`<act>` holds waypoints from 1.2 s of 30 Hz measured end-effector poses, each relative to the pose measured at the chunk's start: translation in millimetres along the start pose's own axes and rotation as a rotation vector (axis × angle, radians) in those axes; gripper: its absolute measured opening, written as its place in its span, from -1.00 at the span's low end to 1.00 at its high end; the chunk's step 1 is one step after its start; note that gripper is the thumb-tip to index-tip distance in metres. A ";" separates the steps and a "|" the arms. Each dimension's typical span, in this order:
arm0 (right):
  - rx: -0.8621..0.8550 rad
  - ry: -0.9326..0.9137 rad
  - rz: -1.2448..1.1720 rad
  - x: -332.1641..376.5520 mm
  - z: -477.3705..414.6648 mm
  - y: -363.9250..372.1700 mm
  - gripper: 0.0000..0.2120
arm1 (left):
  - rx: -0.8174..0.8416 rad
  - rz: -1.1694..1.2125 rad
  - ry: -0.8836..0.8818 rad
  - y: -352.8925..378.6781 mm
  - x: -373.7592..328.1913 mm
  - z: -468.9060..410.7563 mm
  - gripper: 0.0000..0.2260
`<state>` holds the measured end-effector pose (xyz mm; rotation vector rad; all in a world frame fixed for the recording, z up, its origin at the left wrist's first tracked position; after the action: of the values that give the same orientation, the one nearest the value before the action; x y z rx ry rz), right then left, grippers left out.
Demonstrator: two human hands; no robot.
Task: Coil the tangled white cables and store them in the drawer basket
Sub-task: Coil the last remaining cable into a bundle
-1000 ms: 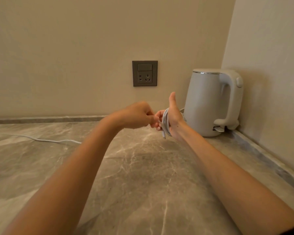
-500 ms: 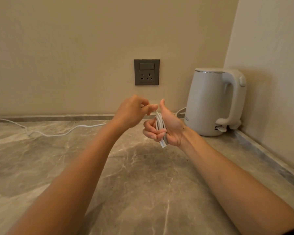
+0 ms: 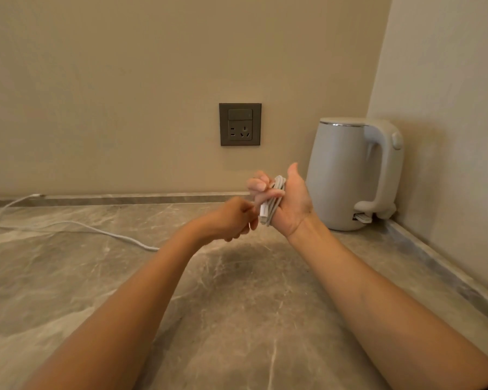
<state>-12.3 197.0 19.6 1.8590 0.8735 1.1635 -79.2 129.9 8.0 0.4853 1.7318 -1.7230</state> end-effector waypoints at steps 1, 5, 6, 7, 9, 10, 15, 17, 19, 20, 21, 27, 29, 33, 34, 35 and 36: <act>-0.088 -0.099 0.002 3.4 2.1 0.4 -0.20 | 0.049 -0.024 -0.020 3.7 0.1 0.9 -0.66; -0.281 -0.331 -0.121 16.1 5.9 -8.1 -0.35 | 0.263 -0.099 -0.079 16.4 -6.7 5.5 -0.67; -0.314 -0.356 -0.131 17.7 6.5 -10.6 -0.37 | 0.296 -0.110 -0.085 17.9 -9.1 6.3 -0.68; -0.340 -0.372 -0.126 18.4 6.9 -12.3 -0.39 | 0.321 -0.125 -0.089 18.5 -12.0 7.2 -0.69; -0.389 -0.387 -0.064 18.4 7.4 -16.1 -0.41 | 0.360 -0.178 -0.092 17.0 -17.4 9.1 -0.72; -0.407 -0.379 -0.007 18.1 7.7 -17.5 -0.40 | 0.376 -0.200 -0.094 15.0 -19.5 10.5 -0.74; -0.452 -0.273 0.380 21.2 6.6 -20.3 -0.24 | 0.328 -0.211 -0.053 -4.1 -25.7 15.8 -0.73; -0.459 -0.222 0.534 19.6 4.2 -19.9 -0.17 | 0.243 -0.252 -0.012 -11.6 -28.3 15.8 -0.72; -0.456 -0.148 0.695 16.6 2.6 -19.0 -0.13 | 0.151 -0.314 0.028 -18.1 -30.2 16.0 -0.72; -0.458 -0.112 0.778 15.8 2.7 -19.1 -0.13 | 0.109 -0.338 0.041 -21.3 -30.9 16.3 -0.73; -0.463 -0.078 0.851 15.1 3.5 -19.3 -0.12 | 0.071 -0.351 0.046 -24.3 -31.0 16.6 -0.73; -0.478 0.100 1.042 10.6 2.2 -27.1 -0.12 | -0.173 -0.405 0.049 -40.6 -30.7 20.0 -0.77; -0.419 0.187 1.071 5.1 0.2 -27.6 -0.11 | -0.264 -0.454 0.070 -42.0 -32.6 19.6 -0.78; -0.212 0.397 1.005 -5.5 1.8 -22.4 -0.03 | -0.413 -0.493 0.104 -45.8 -33.7 19.8 -0.73; -0.152 0.446 0.957 -8.2 3.3 -20.6 -0.01 | -0.438 -0.484 0.108 -46.8 -32.9 20.3 -0.73; -0.089 0.490 0.911 -10.3 4.9 -18.9 -0.02 | -0.460 -0.466 0.116 -47.6 -31.5 19.6 -0.72; -0.026 0.528 0.873 -12.8 6.3 -16.7 -0.02 | -0.480 -0.439 0.131 -48.0 -30.1 19.1 -0.71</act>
<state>-13.5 192.5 -1.9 1.9888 0.2561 2.2488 -85.7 112.9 65.0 -0.0020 2.3902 -1.4883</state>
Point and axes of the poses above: each hand's wrist, its own z-axis away from the middle knuckle, its own y-axis out of the palm, x = y × z, the point moved 3 cm from there along -z, towards the middle knuckle, and after that the axes turned 9 degrees about x, right-handed, at the moved point
